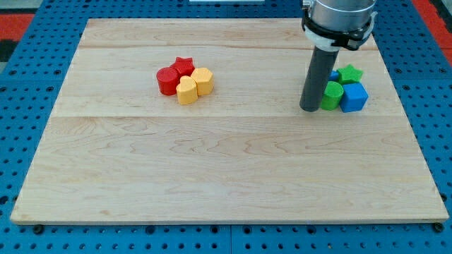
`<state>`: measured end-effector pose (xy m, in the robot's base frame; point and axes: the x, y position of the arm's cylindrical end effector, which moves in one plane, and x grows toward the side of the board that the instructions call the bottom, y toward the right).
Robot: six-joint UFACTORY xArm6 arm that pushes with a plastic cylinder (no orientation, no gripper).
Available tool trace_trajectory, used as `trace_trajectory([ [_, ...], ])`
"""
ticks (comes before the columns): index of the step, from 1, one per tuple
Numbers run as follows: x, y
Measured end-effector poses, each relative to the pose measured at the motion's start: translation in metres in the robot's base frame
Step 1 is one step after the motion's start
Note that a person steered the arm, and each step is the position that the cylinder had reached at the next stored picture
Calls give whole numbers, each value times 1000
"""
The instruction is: Move your arm towards yellow hexagon
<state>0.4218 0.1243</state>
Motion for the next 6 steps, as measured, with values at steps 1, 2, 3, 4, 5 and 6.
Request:
trace_trajectory([
  [1, -7, -15],
  [2, -7, -15],
  [3, -12, -40],
  [4, -19, -98],
  [5, -23, -149],
  [6, -30, -160],
])
